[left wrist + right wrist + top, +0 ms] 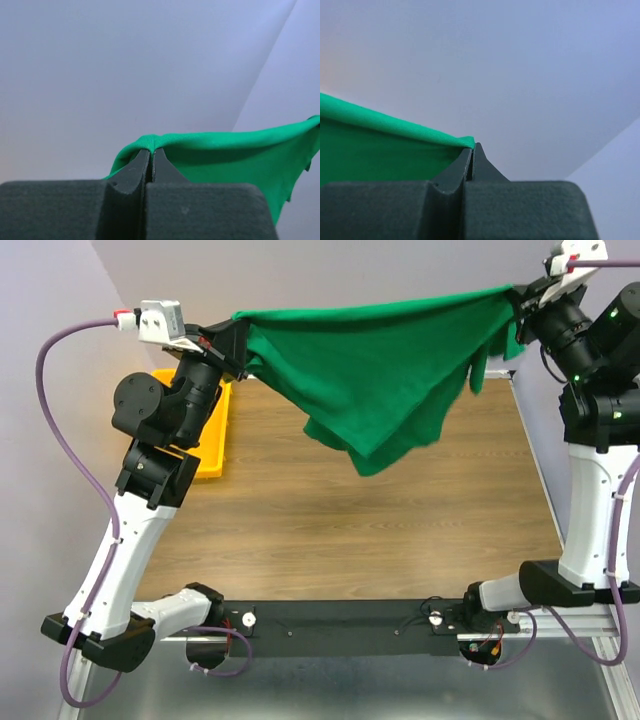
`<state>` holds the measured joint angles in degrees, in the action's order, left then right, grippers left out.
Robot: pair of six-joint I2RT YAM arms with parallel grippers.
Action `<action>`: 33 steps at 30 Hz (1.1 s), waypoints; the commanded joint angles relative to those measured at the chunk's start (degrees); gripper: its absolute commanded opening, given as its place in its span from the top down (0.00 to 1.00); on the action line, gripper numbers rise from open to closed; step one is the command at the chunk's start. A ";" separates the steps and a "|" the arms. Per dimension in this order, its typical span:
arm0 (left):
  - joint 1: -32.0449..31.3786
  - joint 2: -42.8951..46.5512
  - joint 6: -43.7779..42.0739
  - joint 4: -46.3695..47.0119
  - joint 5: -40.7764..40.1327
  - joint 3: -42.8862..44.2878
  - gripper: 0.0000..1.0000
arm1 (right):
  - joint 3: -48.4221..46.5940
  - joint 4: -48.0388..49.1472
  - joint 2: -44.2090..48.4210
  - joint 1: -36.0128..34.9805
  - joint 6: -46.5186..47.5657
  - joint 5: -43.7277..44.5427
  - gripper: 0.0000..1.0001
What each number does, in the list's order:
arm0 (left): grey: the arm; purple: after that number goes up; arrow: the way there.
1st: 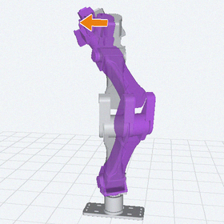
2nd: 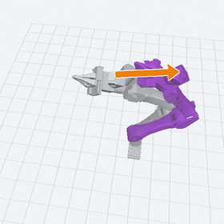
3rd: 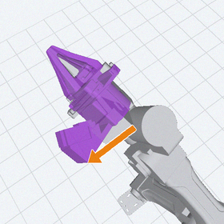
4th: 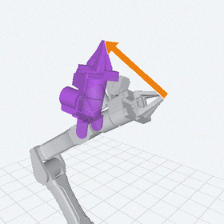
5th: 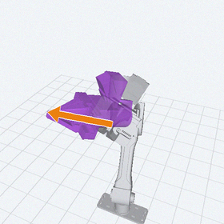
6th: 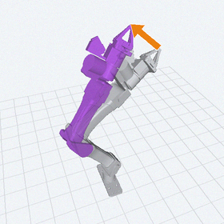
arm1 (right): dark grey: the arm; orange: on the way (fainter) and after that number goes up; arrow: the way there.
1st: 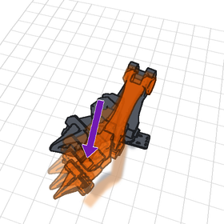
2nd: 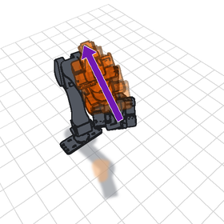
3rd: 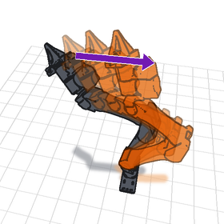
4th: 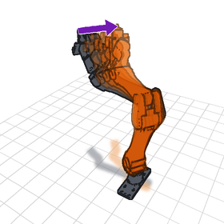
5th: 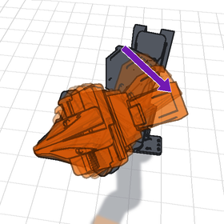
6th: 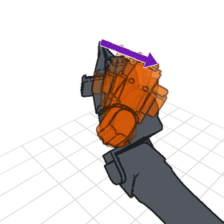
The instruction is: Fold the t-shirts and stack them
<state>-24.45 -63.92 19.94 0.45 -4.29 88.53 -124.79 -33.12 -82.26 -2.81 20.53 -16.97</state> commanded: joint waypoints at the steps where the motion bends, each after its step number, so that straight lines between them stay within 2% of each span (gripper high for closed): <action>1: 0.28 2.13 0.79 1.84 3.67 -0.28 1.00 | 4.19 0.08 4.38 0.52 1.61 0.02 0.99; 12: 0.28 -0.94 5.80 3.77 9.92 -3.01 1.00 | 11.67 0.25 6.76 0.61 3.11 3.17 0.99; 16: 0.54 -6.89 7.74 3.95 9.31 -1.70 1.00 | 13.70 2.09 3.61 0.61 4.51 5.10 0.99; 19: 1.94 -12.87 9.58 4.39 11.49 4.96 1.00 | 10.38 4.02 -0.69 0.61 5.04 7.74 0.99; 22: 3.53 -25.15 11.52 4.30 16.68 17.17 1.00 | 0.72 4.47 -7.55 0.70 4.25 9.94 1.00; 23: 3.62 -27.55 12.48 4.04 17.73 24.51 1.00 | -1.57 4.47 -10.26 0.70 3.99 10.20 0.99; 25: 3.70 -33.43 13.62 3.51 21.32 31.84 1.00 | -6.49 4.38 -11.26 0.79 3.28 9.59 0.99; 26: 3.79 -34.77 14.24 3.25 22.56 37.71 1.00 | -7.04 4.47 -10.73 0.79 3.37 9.07 0.99; 27: 3.79 -35.56 14.68 3.24 23.62 39.42 1.00 | -6.87 4.47 -10.03 0.87 3.28 8.89 0.99; 29: 3.79 -34.79 14.77 3.42 25.82 38.92 1.00 | -2.15 4.47 -6.88 0.88 3.90 8.01 0.99; 30: 3.71 -33.39 14.34 3.51 26.35 37.00 1.00 | 0.49 4.56 -2.51 0.79 4.42 7.57 1.00; 31: 3.79 -29.46 13.38 3.77 26.88 34.19 1.00 | 3.56 4.47 0.14 0.87 5.73 6.78 0.99; 33: 3.79 -24.44 12.49 5.08 27.49 22.43 1.00 | 15.12 4.65 6.29 0.79 7.84 4.15 0.99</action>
<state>-20.73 -98.43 32.91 2.04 17.82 119.42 -120.70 -31.16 -87.88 -2.24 24.99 -9.93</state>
